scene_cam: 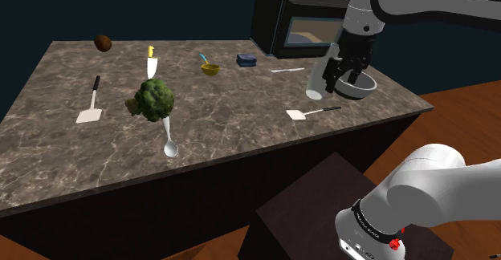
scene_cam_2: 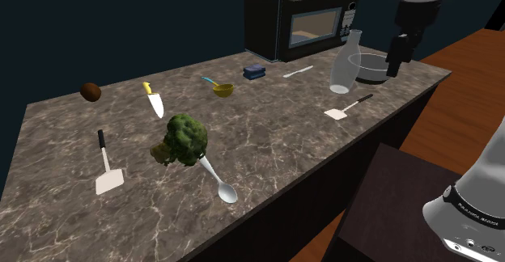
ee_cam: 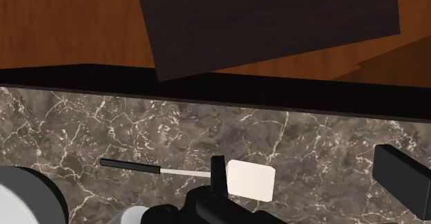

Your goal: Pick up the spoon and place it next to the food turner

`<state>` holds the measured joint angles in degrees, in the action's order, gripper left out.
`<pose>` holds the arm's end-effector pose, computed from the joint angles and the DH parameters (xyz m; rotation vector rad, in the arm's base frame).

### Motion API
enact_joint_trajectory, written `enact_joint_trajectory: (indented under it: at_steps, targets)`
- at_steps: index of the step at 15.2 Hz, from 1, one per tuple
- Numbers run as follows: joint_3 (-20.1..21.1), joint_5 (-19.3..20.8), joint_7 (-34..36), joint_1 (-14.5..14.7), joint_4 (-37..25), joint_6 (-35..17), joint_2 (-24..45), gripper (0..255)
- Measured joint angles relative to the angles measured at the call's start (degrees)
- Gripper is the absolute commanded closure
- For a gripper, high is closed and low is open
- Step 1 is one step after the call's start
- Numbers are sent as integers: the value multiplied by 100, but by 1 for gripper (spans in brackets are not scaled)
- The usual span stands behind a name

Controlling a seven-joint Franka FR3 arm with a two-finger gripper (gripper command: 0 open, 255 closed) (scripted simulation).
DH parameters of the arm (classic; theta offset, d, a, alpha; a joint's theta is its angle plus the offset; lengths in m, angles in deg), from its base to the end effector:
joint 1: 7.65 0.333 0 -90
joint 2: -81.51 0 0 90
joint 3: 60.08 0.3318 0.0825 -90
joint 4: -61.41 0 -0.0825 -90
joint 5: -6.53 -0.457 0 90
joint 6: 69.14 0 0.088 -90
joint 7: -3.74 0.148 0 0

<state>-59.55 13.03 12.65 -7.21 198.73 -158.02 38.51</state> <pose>0.3698 -0.0104 0.5251 3.0044 -0.2079 -0.1273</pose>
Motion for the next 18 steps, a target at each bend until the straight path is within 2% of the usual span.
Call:
enact_joint_trajectory:
  at_steps: [3,6,18]
  targets:
    - [80,-111,126,44,24,-117,108,0]
    - [265,-356,413,144,21,-446,464,0]
    - [1037,-1148,1556,530,-656,-1760,2411,0]
